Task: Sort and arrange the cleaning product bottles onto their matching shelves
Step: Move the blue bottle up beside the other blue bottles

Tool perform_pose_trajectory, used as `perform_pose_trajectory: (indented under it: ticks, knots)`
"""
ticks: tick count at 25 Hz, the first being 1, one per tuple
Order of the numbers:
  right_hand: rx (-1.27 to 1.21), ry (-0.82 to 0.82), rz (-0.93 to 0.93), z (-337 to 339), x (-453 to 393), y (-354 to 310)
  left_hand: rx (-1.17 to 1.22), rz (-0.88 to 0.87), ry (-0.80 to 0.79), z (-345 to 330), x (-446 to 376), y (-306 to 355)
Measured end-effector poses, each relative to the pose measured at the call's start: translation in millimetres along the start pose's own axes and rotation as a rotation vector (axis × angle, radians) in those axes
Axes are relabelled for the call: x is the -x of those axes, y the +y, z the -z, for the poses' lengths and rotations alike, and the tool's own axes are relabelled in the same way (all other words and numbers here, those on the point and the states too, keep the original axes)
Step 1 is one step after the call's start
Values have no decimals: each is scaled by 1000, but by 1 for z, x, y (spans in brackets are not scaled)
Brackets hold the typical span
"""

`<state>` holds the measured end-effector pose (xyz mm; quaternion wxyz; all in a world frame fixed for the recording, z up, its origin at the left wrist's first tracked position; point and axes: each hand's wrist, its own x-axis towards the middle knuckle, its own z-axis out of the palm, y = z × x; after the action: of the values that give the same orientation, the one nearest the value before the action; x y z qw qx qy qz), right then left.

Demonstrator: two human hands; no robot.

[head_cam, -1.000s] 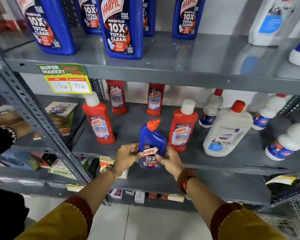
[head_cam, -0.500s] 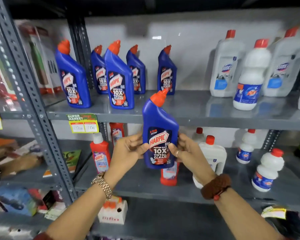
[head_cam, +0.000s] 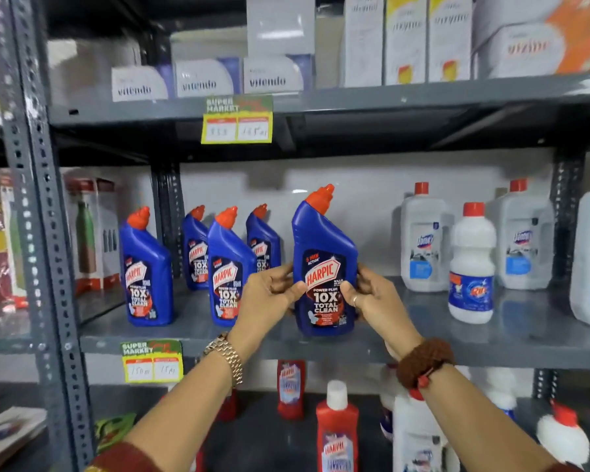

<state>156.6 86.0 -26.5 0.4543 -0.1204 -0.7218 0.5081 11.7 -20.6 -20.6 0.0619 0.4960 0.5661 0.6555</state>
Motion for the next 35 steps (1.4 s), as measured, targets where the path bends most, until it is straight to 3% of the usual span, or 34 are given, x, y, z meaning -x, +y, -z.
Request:
perform_pose_trajectory:
  ticks: [13, 20, 23, 27, 30, 32, 35]
  knots:
    - [108, 60, -127, 6, -62, 63, -10, 171, -83, -12, -57, -50]
    - [104, 66, -93, 5, -55, 66, -8, 145, -58, -14, -49, -58]
    - [88, 61, -89, 6, -47, 64, -48, 9, 73, -7, -31, -55]
    - [27, -2, -130, 9, -43, 63, 105, -236, 416, 25, 2, -45]
    - [33, -42, -159, 10, -44, 63, 135, -311, 609, 60, 5, -46]
    - [39, -68, -167, 9, -44, 63, 90, -288, 651, 81, 1, -55]
    - [61, -81, -178, 9, -42, 63, -1, -126, 531, 100, -6, -74]
